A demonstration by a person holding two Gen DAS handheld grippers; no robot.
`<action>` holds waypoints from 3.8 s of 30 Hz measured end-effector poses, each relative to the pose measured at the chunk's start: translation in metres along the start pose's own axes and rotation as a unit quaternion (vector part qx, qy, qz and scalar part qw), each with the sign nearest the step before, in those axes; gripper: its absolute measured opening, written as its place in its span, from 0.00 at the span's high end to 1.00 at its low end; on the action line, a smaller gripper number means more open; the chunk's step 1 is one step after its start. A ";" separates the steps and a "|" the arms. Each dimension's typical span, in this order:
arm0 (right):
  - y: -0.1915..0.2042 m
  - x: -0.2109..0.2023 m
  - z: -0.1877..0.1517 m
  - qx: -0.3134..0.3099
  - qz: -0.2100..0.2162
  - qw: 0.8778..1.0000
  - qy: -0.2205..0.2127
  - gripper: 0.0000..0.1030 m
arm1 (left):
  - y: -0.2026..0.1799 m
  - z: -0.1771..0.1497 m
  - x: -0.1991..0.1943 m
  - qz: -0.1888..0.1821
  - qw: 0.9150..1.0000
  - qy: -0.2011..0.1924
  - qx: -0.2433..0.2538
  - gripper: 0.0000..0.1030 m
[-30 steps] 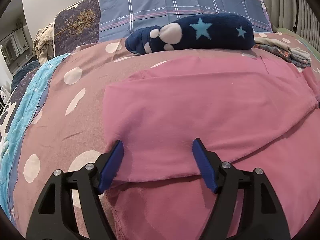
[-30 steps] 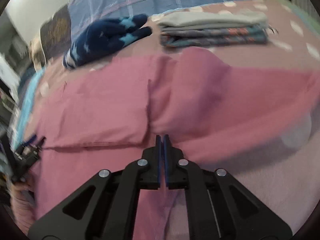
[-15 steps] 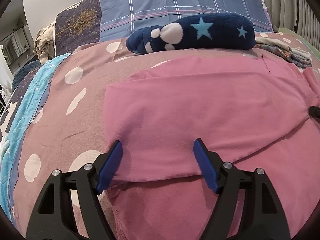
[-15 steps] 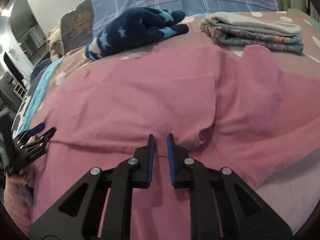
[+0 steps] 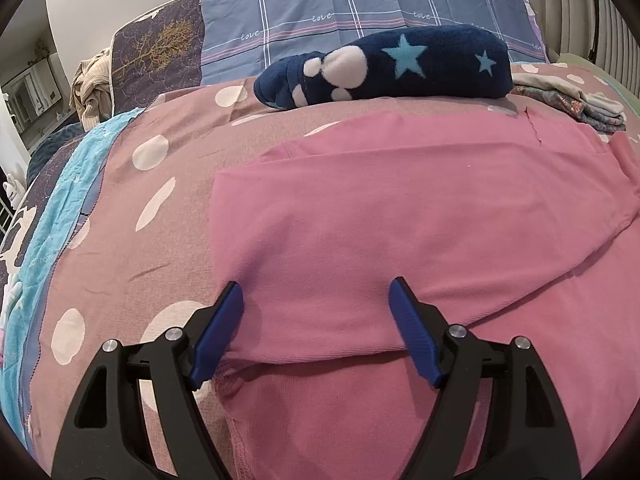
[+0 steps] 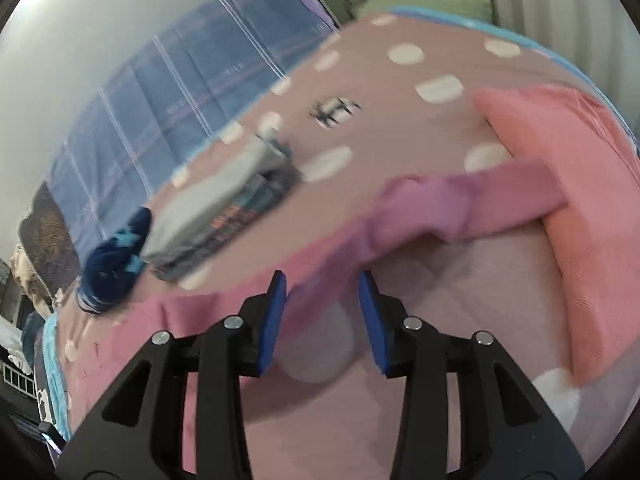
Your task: Fold small clothes
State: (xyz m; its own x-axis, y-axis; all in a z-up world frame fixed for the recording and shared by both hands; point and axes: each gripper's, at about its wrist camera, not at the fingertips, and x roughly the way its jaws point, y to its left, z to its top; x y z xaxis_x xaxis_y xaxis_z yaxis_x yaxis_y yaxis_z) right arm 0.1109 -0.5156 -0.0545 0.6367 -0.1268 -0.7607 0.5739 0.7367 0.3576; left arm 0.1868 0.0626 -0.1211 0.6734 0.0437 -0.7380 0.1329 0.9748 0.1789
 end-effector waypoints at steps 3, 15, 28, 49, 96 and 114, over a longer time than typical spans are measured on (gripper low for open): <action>-0.028 0.009 -0.015 0.059 -0.031 0.997 0.036 0.57 | 0.002 0.000 0.000 -0.003 1.000 0.000 -0.003 0.25; -0.086 -0.013 -0.007 0.179 0.076 0.981 -0.023 0.50 | 0.003 -0.001 0.000 -0.007 1.000 0.000 -0.005 0.25; -0.034 -0.012 0.041 0.156 0.169 0.969 -0.086 0.90 | 0.005 -0.001 0.000 -0.011 1.000 0.001 -0.010 0.24; 0.187 0.002 -0.167 -0.352 0.226 0.906 0.062 0.61 | 0.004 0.011 -0.043 -0.142 0.987 -0.050 -0.061 0.32; 0.151 -0.009 -0.175 -0.314 0.226 0.920 0.069 0.70 | -0.113 0.016 -0.045 -0.352 0.935 0.045 -0.001 0.48; 0.078 -0.013 -0.152 -0.233 0.155 0.960 0.028 0.54 | -0.048 0.112 -0.151 -0.241 0.960 -0.143 0.027 0.96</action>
State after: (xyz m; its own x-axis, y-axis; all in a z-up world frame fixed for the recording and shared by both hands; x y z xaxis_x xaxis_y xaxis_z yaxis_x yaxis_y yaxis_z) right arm 0.0688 -0.3556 -0.0993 0.7040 0.1732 -0.6888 0.0601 0.9518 0.3007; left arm 0.1601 -0.0148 0.0548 0.6949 -0.4785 -0.5368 0.5112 0.8537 -0.0991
